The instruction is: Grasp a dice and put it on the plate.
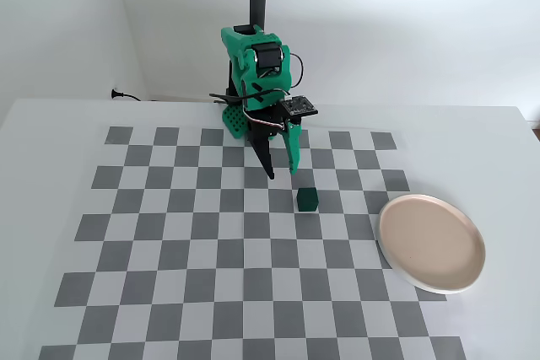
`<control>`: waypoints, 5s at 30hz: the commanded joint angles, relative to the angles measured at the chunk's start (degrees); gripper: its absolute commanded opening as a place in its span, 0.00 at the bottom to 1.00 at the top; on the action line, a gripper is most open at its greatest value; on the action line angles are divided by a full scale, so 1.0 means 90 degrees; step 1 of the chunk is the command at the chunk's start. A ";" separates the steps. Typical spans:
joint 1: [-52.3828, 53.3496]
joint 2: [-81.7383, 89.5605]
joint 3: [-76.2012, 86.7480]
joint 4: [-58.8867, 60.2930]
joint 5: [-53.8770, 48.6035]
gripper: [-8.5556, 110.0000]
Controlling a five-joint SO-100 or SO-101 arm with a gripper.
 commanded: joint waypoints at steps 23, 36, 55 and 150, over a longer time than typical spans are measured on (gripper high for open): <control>-0.1133 -0.3496 -0.2363 -0.0840 0.0742 0.23; -0.1338 -0.4775 -0.2441 -0.1680 0.0996 0.24; -0.1338 -0.6406 -0.2441 -0.2852 0.1211 0.23; -0.3330 -1.3682 -1.3818 0.1006 0.2285 0.04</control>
